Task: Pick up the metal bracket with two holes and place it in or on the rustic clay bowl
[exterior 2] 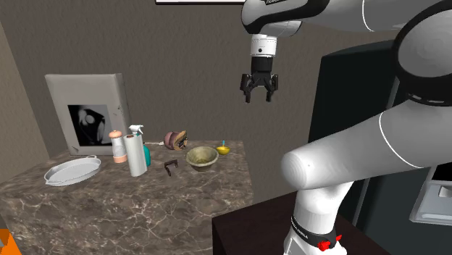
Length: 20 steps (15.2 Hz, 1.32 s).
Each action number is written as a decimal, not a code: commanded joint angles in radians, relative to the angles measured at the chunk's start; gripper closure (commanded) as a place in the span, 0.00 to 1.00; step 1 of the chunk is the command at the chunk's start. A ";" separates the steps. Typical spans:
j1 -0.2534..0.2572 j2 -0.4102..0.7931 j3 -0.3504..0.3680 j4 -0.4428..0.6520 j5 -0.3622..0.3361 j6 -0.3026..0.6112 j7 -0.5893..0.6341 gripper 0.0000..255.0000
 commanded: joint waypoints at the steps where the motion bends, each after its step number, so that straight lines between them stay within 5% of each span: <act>1: 0.000 0.000 0.000 0.000 0.000 0.000 0.000 0.00; 12: 0.043 0.262 0.169 -0.035 0.067 0.296 0.110 0.00; 20: 0.056 0.526 0.288 0.035 0.045 0.486 0.210 0.00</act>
